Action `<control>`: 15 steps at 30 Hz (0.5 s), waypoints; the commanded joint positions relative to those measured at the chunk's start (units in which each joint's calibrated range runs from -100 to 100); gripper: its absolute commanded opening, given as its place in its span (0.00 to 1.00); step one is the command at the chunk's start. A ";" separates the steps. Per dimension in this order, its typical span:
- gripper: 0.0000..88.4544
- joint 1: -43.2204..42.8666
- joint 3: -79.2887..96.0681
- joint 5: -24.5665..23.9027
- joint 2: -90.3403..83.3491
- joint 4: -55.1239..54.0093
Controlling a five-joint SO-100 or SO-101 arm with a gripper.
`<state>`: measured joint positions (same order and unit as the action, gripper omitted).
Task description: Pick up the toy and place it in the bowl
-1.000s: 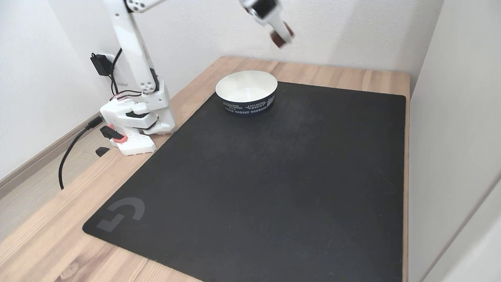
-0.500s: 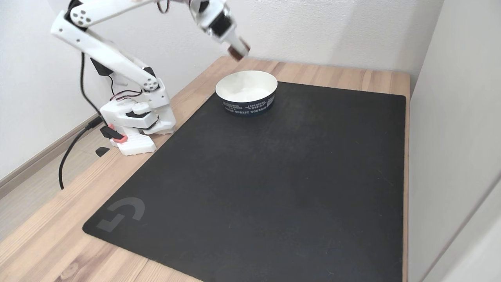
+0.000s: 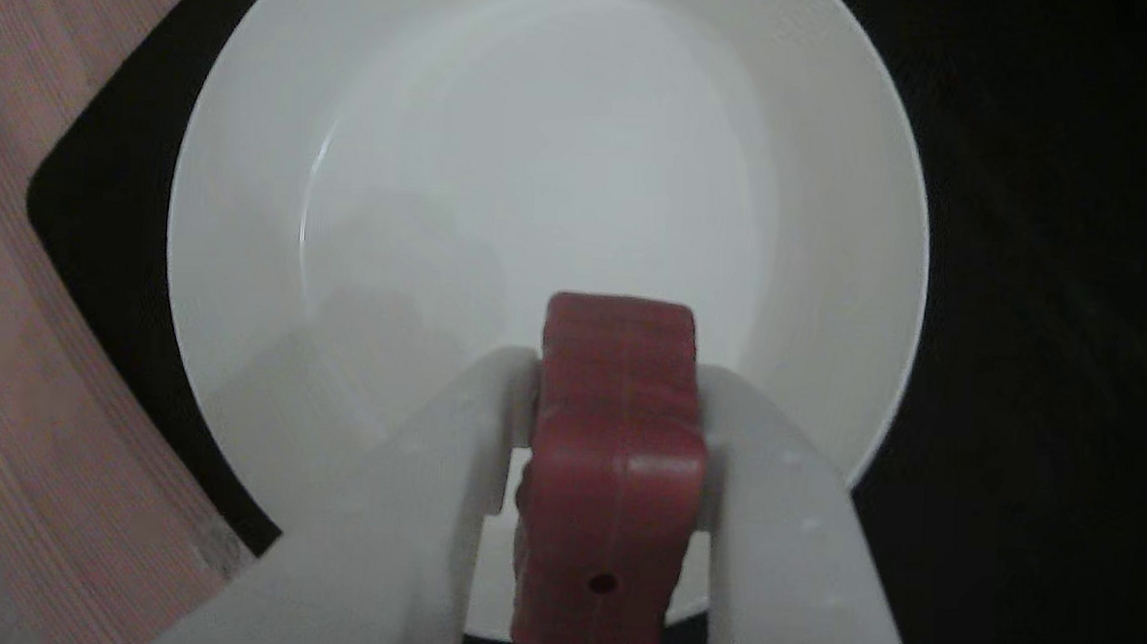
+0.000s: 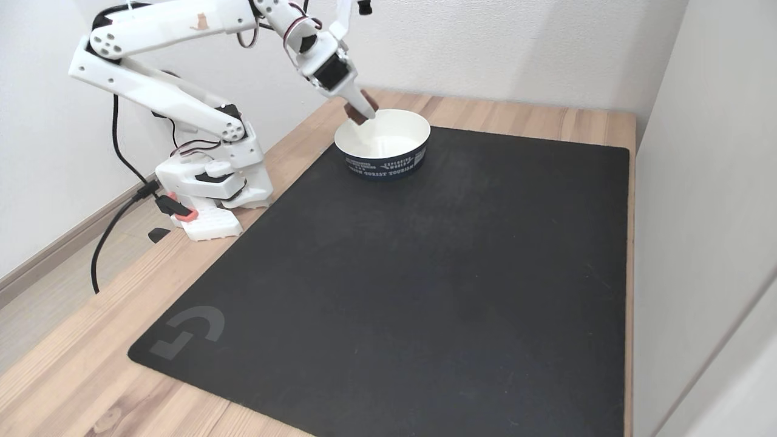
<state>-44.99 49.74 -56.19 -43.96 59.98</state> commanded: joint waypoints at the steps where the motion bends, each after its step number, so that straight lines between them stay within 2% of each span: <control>1: 0.25 -0.06 -0.12 -0.12 -0.35 -1.81; 11: 0.23 0.53 1.50 -0.18 -1.18 -2.07; 15: 0.08 4.21 0.96 0.34 -1.43 -6.72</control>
<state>-43.74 51.54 -56.19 -43.96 58.21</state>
